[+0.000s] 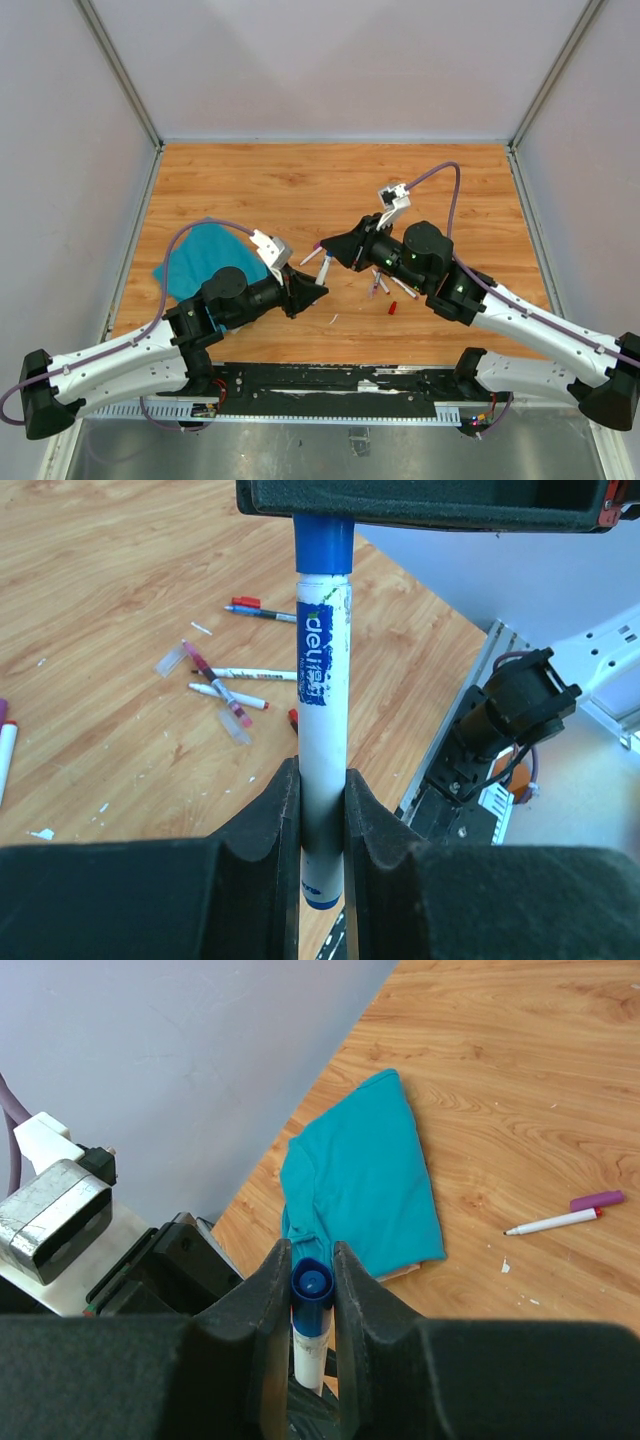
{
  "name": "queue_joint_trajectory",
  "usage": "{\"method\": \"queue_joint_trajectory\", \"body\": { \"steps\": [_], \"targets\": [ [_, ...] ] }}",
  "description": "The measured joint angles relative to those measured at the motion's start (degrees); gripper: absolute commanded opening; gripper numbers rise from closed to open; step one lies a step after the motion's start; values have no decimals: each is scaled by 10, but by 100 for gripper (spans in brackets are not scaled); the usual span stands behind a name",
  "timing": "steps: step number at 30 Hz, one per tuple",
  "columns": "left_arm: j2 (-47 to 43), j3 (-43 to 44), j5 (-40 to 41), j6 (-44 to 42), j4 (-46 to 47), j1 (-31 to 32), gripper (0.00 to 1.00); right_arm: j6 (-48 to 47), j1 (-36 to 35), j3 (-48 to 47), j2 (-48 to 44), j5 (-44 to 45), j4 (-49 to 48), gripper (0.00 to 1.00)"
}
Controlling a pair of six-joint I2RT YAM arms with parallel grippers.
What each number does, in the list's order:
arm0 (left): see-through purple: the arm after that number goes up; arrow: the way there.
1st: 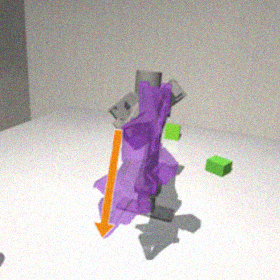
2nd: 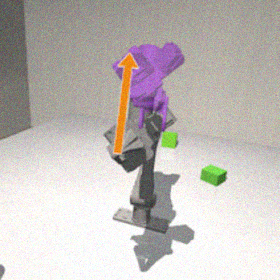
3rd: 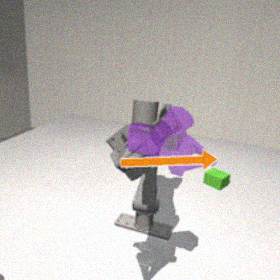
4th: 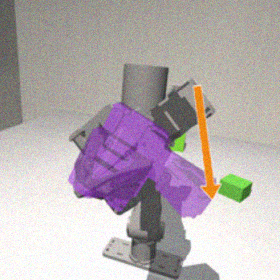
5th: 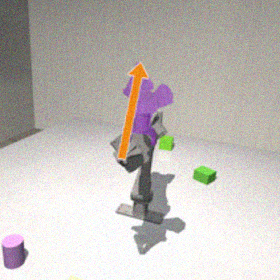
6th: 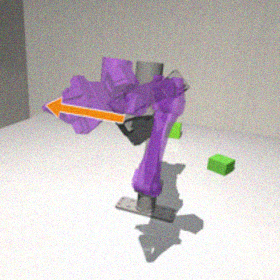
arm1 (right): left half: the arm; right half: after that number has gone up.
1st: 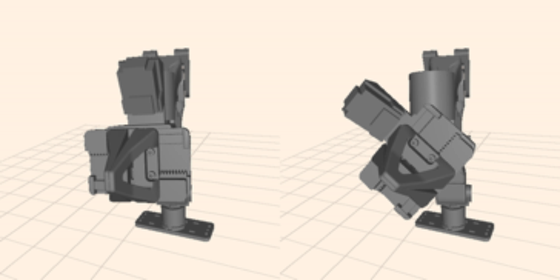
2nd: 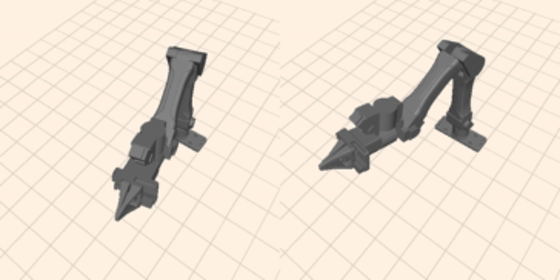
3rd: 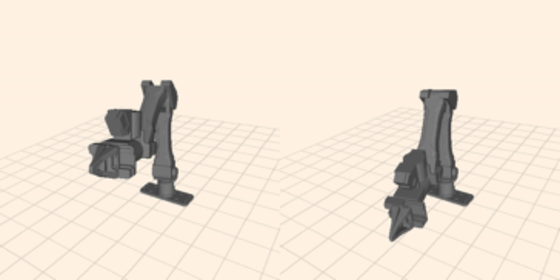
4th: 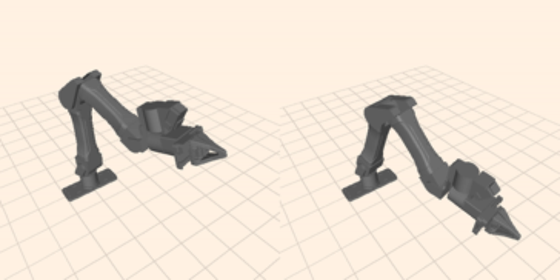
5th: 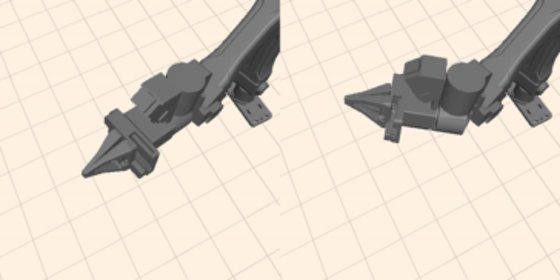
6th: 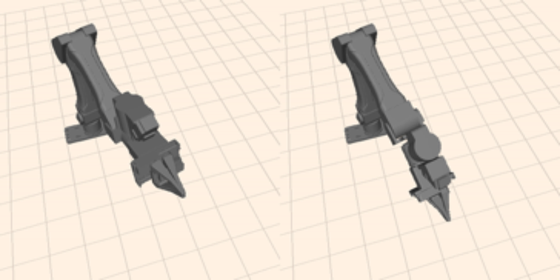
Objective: Insert the pens into the pen caps
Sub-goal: Press the pen cap onto the pen.
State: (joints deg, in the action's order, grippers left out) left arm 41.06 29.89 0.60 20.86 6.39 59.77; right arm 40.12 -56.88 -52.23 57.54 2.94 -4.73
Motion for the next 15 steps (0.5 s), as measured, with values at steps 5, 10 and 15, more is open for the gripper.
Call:
{"method": "queue_joint_trajectory", "body": {
  "steps": [5, 10, 15],
  "targets": [
    [5, 0, 4, 0, -11, 1, 0, 3, 2, 27, -7, -7, -24, 0],
    [5, 0, 2, 0, -18, 5, 1, 3, 2, 56, -23, -14, -49, 1],
    [8, 0, -8, 0, -20, 6, 1, 4, 2, 84, -40, -14, -73, 1]
  ]
}}
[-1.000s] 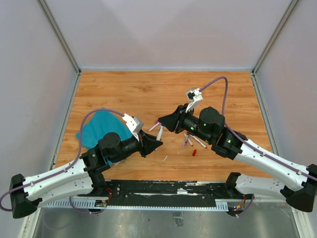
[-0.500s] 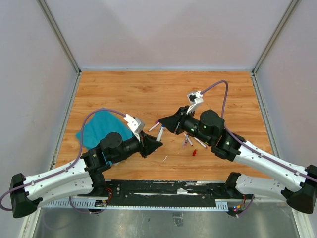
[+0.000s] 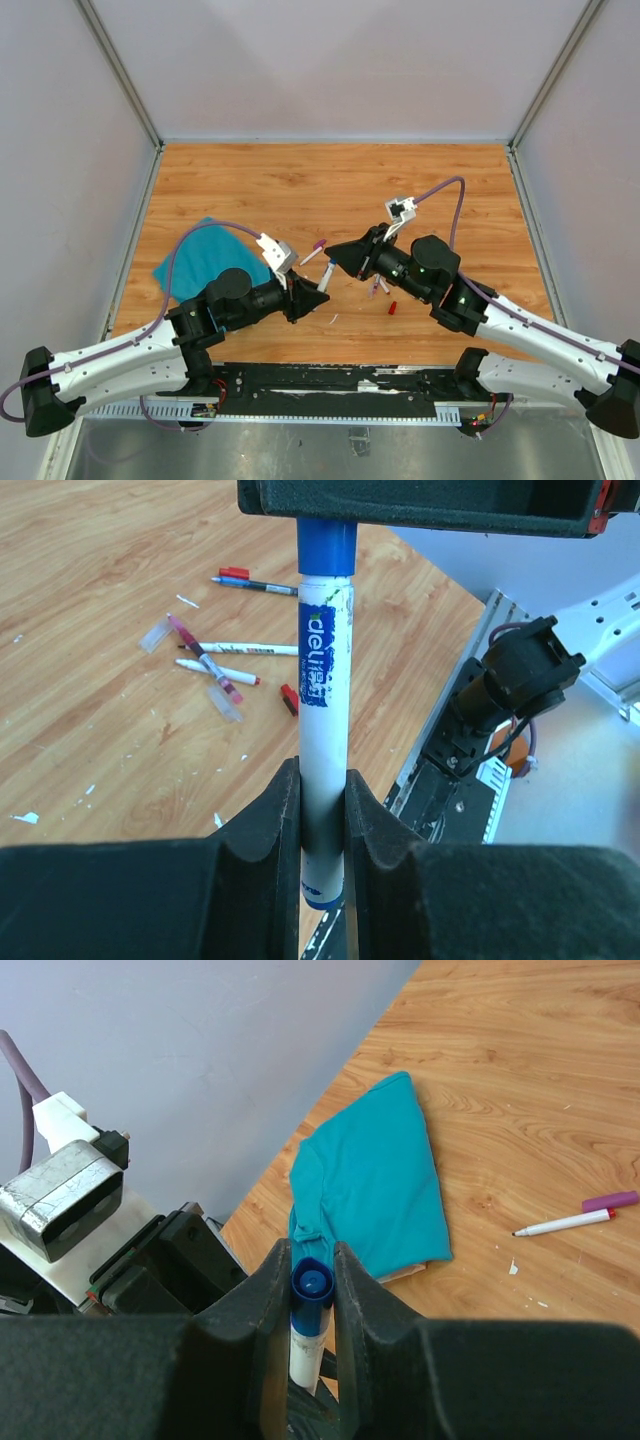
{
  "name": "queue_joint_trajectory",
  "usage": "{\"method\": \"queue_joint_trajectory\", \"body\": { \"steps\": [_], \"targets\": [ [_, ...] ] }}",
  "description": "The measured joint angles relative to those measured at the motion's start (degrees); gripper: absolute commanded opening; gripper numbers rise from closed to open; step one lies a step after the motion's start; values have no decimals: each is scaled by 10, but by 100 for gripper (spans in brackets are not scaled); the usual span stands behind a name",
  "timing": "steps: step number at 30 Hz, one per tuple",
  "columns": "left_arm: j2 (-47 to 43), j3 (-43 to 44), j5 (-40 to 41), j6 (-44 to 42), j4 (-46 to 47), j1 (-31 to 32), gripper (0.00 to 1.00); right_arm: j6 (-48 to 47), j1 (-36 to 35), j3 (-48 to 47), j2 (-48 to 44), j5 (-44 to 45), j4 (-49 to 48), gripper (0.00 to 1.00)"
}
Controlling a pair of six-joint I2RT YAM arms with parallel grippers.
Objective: Insert the pens into the pen caps
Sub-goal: Press the pen cap onto the pen.
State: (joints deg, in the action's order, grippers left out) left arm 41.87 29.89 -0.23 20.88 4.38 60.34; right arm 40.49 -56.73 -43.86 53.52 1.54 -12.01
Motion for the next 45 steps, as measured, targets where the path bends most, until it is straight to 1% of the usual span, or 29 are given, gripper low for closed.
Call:
{"method": "queue_joint_trajectory", "body": {
  "steps": [14, 26, 38, 44, 45],
  "targets": [
    [10, 0, -26, 7, -11, 3, 1, 6, -48, 59, -21, 71, -54, 1],
    [13, 2, -63, 11, -64, 9, 1, 32, -117, 122, -39, 151, -96, 0],
    [7, 4, -89, 20, -111, 14, 0, 71, -189, 168, -32, 247, -150, 1],
    [7, 4, -96, 20, -118, 14, 0, 76, -200, 170, -35, 272, -148, 1],
    [7, 4, -99, 18, -114, 14, 0, 73, -203, 170, -42, 277, -142, 2]
  ]
}}
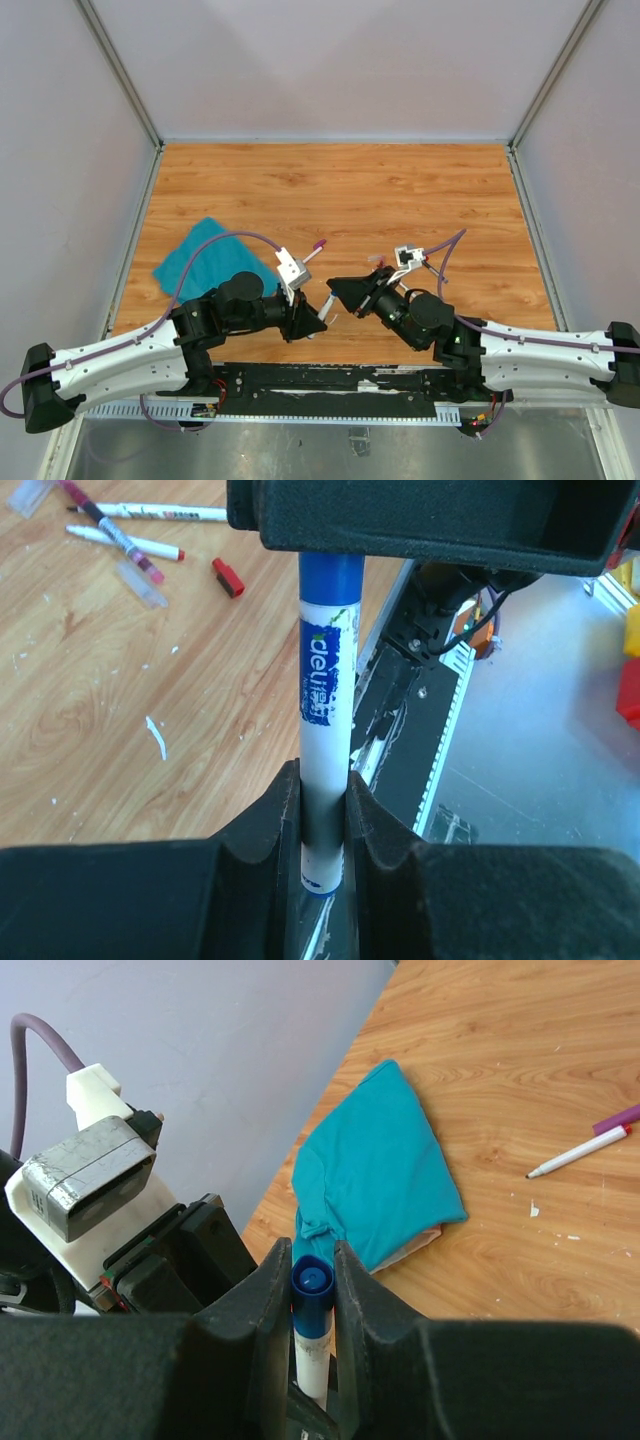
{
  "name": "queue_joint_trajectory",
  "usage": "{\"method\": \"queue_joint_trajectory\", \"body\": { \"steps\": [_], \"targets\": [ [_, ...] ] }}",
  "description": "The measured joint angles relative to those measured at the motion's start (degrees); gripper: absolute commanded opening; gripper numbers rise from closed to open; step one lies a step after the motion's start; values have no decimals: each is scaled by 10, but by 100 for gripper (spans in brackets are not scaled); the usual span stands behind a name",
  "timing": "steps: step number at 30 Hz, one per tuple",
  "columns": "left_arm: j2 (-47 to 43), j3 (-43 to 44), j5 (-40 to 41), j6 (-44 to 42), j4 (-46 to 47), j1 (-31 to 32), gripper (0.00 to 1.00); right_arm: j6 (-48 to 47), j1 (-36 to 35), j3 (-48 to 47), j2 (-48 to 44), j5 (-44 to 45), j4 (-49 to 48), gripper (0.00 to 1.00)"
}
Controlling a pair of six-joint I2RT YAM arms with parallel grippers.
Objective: Insert the pens into the pen caps
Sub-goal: Press the pen cap onto the pen, then place the pen at the center of the board.
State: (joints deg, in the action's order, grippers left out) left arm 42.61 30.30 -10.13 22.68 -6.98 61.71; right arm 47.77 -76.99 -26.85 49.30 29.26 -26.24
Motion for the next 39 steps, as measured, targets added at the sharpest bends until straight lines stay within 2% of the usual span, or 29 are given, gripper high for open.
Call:
{"method": "queue_joint_trajectory", "body": {
  "steps": [3, 7, 8, 13, 16, 21, 25, 29, 31, 35, 39],
  "targets": [
    [0, 0, -9, -9, 19, 0, 0, -16, -7, -12, -22, 13, 26, 12],
    [0, 0, -19, -19, 68, 0, 1, -50, -8, -54, -49, 14, 81, 37],
    [0, 0, -18, -19, 80, 0, 0, -56, -8, -64, -53, 12, 93, 40],
    [-17, 0, 15, -16, 145, -13, 0, -104, -19, -90, -75, 2, 183, 50],
    [-37, -2, 42, -5, 146, -13, 1, -129, -19, -103, -87, 22, 240, 57],
    [-61, -9, 113, 16, 121, -13, 1, -136, -7, -141, -79, 85, 386, 60],
    [-48, -8, 165, 31, 85, -13, 0, -134, 75, -182, -32, 81, 506, 62],
    [1, 16, 206, 38, 31, -13, 1, -155, 174, -202, 19, 29, 564, 65],
    [29, 29, 223, 45, 7, -13, 1, -172, 236, -200, 29, -25, 575, 68],
    [68, 46, 251, 59, -33, -15, 0, -190, 349, -167, 22, -125, 556, 82],
    [109, 64, 261, 71, -56, -29, 0, -191, 392, -108, -16, -189, 528, 87]
  ]
}}
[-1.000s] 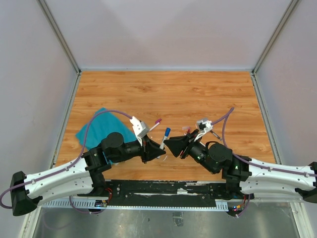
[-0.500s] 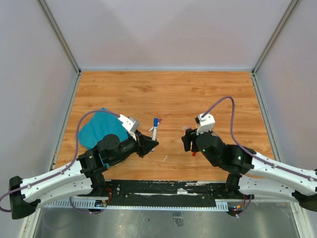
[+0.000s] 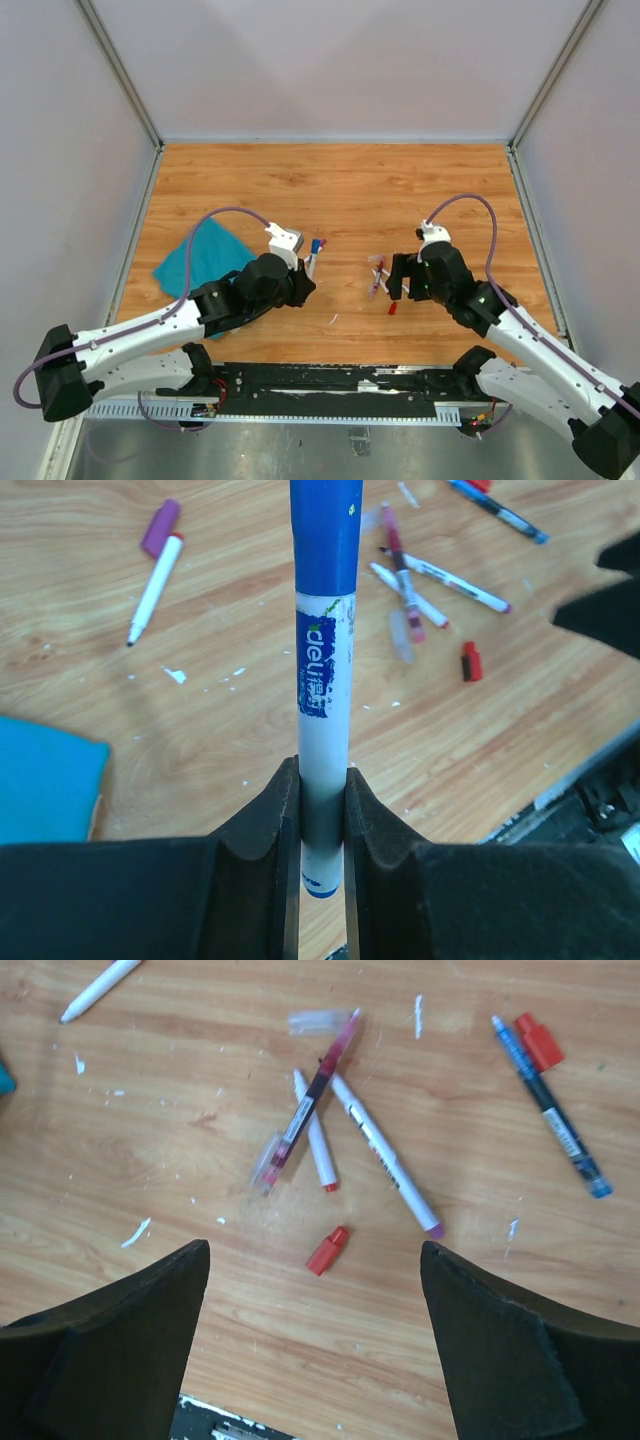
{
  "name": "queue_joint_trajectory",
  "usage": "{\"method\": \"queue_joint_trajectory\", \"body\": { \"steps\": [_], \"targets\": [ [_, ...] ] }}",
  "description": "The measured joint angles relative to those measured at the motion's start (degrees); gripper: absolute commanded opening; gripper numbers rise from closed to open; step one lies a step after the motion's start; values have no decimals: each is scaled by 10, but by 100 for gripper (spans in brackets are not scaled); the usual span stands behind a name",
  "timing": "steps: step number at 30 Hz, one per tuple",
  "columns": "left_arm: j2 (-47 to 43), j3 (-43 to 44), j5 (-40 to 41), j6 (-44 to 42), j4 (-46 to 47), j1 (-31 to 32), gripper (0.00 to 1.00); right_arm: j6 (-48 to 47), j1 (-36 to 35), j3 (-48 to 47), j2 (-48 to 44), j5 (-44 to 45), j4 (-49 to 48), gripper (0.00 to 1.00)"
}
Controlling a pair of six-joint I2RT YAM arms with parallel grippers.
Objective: Insert the pens into the pen caps
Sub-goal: Place the pen at the center of the board.
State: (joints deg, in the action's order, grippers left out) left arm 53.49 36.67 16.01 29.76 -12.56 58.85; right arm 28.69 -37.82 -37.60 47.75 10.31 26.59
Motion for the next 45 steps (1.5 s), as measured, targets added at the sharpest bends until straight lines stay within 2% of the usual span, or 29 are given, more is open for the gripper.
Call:
{"method": "queue_joint_trajectory", "body": {
  "steps": [5, 12, 32, 39, 45],
  "targets": [
    [53, 19, 0, 10, -10, -45, 0, 1, 3, 47, -53, -55, -21, 92],
    [154, 90, -7, 0, -19, -124, 1, 15, 3, 50, -66, -69, -14, 99],
    [407, 285, -52, -84, -61, -293, 1, -7, 3, 56, -125, -91, -5, 98],
    [496, 342, -72, -92, -73, -320, 1, -6, 3, 59, -112, -102, -3, 99],
    [559, 374, -78, -91, -79, -320, 6, -7, 3, 62, -111, -103, 7, 99]
  ]
}}
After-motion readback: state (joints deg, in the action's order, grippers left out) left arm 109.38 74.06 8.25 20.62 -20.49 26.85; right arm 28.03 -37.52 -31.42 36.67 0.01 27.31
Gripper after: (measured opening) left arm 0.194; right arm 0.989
